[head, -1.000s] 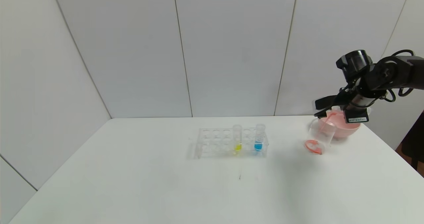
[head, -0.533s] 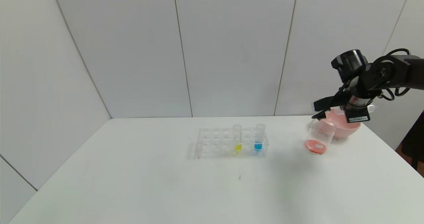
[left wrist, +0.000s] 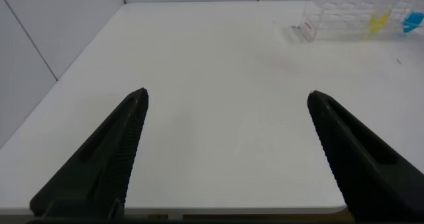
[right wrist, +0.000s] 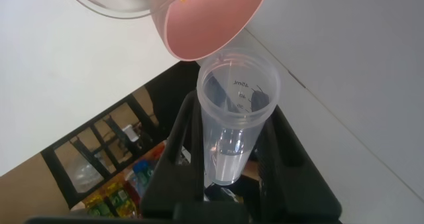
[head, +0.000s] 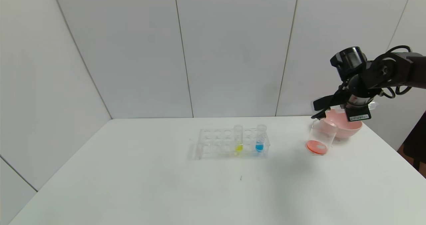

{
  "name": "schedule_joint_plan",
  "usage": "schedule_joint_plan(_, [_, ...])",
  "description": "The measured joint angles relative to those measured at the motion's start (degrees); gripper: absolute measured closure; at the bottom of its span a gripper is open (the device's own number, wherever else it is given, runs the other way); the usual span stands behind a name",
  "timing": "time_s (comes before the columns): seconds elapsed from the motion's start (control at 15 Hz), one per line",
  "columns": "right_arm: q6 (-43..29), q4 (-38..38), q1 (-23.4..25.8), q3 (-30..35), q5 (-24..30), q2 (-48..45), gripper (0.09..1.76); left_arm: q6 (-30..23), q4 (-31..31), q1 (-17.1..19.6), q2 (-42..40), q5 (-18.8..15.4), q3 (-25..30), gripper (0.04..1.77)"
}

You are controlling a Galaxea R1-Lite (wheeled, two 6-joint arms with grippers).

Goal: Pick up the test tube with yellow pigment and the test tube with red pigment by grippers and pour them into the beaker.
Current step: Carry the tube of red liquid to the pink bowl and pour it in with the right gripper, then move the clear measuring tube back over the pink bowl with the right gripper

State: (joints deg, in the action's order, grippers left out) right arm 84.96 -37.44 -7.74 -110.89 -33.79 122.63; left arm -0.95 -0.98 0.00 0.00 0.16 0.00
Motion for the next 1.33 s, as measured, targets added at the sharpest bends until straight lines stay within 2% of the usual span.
schedule_joint_plan(0.13, [0.0, -0.4, -0.4, 0.1, -1.9, -0.2, 1.33, 0.0, 0.0, 0.0, 0.0, 0.0, 0.0, 0.09])
schedule_joint_plan(0.53, [-0.1, -0.5, -0.7, 0.4, -2.2, -1.0, 1.33, 0.0, 0.0, 0.0, 0.0, 0.0, 0.0, 0.09])
schedule_joint_plan(0.8, [-0.3, -0.9, -0.6, 0.5, 0.4, -1.8, 1.33, 0.0, 0.0, 0.0, 0.0, 0.0, 0.0, 0.09])
schedule_joint_plan(1.0, [-0.5, -0.5, 0.5, 0.2, 6.7, -2.5, 1.33, 0.0, 0.0, 0.0, 0.0, 0.0, 0.0, 0.09])
schedule_joint_plan(1.33, [-5.9, -1.1, 6.0, 0.2, 31.6, -5.2, 1.33, 0.0, 0.0, 0.0, 0.0, 0.0, 0.0, 0.09])
